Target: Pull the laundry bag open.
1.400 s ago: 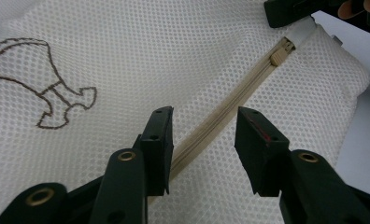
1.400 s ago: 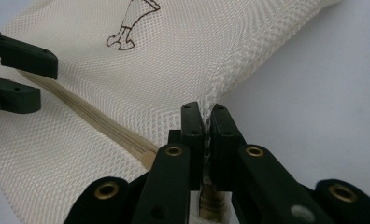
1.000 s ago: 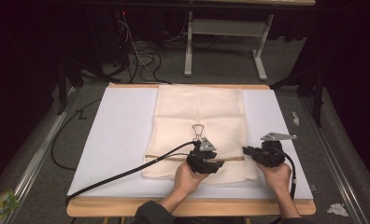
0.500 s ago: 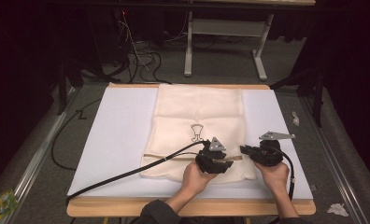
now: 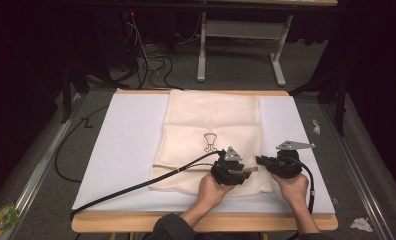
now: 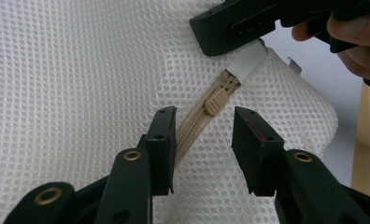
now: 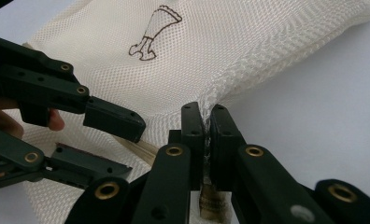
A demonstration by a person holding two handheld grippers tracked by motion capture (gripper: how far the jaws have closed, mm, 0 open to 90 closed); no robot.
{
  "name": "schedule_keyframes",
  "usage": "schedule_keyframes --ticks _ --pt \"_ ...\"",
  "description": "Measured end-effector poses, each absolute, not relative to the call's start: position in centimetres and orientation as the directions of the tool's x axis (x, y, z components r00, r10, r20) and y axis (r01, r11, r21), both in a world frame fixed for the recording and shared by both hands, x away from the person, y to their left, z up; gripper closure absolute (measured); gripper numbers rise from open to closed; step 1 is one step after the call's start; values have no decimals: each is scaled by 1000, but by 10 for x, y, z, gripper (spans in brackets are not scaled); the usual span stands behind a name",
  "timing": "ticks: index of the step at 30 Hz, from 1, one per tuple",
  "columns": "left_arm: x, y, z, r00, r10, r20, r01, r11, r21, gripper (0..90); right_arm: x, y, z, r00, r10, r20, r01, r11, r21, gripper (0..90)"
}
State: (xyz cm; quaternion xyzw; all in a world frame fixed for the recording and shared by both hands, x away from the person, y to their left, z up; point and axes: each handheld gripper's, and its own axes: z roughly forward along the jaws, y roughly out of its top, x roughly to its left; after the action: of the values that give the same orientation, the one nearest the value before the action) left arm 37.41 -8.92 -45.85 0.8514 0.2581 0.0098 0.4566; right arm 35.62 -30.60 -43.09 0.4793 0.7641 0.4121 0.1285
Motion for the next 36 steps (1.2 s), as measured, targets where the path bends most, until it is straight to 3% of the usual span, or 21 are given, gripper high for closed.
schedule_keyframes --ticks 17,23,30,36 --pt "365 -97 -458 886 430 -170 386 -486 784 608 357 -302 -432 -520 827 214 622 195 759 874" --pt "371 -99 -462 877 440 -193 408 -469 783 655 357 -300 -432 -523 825 215 621 197 758 874" --pt "361 -98 -459 897 413 -158 360 -473 804 676 356 -305 -434 -516 827 222 624 185 759 875" --pt "366 -101 -467 885 420 -203 404 -472 783 668 356 -303 -436 -514 830 218 625 189 757 875"
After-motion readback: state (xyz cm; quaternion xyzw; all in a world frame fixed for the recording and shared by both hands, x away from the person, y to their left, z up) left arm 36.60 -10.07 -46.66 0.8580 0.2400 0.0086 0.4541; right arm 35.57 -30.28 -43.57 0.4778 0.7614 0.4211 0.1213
